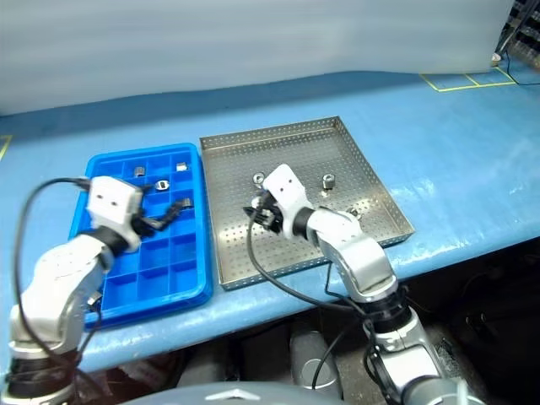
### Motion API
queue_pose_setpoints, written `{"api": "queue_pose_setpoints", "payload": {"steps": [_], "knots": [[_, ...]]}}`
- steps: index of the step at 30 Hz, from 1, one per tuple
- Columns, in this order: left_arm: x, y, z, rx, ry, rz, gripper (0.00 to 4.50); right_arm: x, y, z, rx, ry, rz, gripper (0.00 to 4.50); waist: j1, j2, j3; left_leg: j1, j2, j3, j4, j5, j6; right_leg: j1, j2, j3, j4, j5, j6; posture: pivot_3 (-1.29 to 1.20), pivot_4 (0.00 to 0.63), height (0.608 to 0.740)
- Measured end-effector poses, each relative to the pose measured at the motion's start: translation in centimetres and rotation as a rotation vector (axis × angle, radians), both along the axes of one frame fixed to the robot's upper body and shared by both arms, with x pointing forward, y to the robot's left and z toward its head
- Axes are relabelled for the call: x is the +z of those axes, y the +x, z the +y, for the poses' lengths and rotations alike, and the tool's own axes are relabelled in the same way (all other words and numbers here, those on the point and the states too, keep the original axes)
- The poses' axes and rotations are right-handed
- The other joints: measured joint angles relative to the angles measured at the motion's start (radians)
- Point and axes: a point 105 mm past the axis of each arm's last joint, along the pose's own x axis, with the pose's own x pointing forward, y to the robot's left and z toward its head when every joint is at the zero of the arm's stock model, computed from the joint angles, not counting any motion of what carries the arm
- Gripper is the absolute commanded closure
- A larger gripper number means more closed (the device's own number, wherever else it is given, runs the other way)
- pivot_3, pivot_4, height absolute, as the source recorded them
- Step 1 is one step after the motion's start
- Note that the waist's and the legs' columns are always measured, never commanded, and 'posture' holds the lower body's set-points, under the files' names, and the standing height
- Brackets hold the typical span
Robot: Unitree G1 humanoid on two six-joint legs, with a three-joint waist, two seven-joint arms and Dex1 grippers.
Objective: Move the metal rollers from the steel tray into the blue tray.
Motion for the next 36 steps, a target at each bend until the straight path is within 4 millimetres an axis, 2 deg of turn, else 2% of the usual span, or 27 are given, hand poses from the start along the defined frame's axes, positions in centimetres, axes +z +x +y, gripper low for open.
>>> {"api": "queue_pose_setpoints", "payload": {"steps": [3, 5, 8, 14, 17, 25, 36], "knots": [[0.3, -0.6, 2.4, 0.137, 0.026, -0.009, 0.78, 0.2, 0.0, 2.3, 0.065, 0.020, 0.005, 2.76, 0.029, 0.000, 0.000, 0.000, 0.000, 0.000, 0.000, 0.000, 0.000, 0.000, 0.000, -0.001, 0.000, 0.001, -0.002, -0.04, 0.150, 0.740], [-0.7, -1.3, 3.8, 0.219, 0.024, 0.034, 0.78, -0.4, 0.6, 4.1, 0.076, 0.026, 0.022, 2.76, 0.048, 0.000, 0.000, -0.001, 0.000, 0.000, -0.001, 0.000, 0.000, -0.001, 0.000, -0.001, 0.000, 0.002, -0.005, -0.01, 0.150, 0.740], [-2.0, -2.1, 4.3, 0.259, 0.012, 0.084, 0.78, -1.6, 0.5, 6.5, 0.118, 0.026, 0.053, 2.76, 0.079, -0.001, 0.000, -0.001, 0.000, 0.000, -0.001, -0.001, -0.002, -0.001, -0.001, -0.002, 0.000, 0.002, -0.006, 0.00, 0.150, 0.740], [-3.1, -3.4, 5.4, 0.335, 0.026, 0.138, 0.78, -2.2, -1.8, 11.1, 0.261, 0.030, 0.067, 2.76, 0.126, -0.001, 0.000, -0.001, 0.002, -0.002, -0.002, -0.002, -0.004, -0.002, -0.001, -0.006, 0.000, 0.000, -0.010, 0.03, 0.150, 0.740], [-3.6, -3.8, 5.7, 0.356, 0.032, 0.165, 0.78, -3.2, -1.7, 11.3, 0.268, 0.003, 0.080, 2.76, 0.144, -0.002, -0.001, 0.000, 0.002, -0.005, -0.001, -0.004, -0.006, -0.003, -0.002, -0.010, -0.001, 0.000, -0.011, 0.05, 0.150, 0.740], [-4.2, -4.6, 5.3, 0.348, 0.028, 0.190, 0.78, -5.7, -0.3, 11.1, 0.251, -0.052, 0.132, 2.76, 0.152, -0.003, -0.001, 0.001, 0.003, -0.005, -0.002, -0.004, -0.009, -0.001, -0.001, -0.011, 0.000, 0.000, -0.012, 0.09, 0.150, 0.740], [-5.1, -5.9, 5.1, 0.363, 0.020, 0.238, 0.78, -6.4, -0.7, 11.7, 0.304, -0.073, 0.119, 2.76, 0.177, -0.002, -0.001, 0.001, 0.006, -0.005, -0.003, -0.004, -0.008, -0.001, 0.002, -0.012, 0.000, -0.003, -0.016, 0.15, 0.150, 0.740]]}}
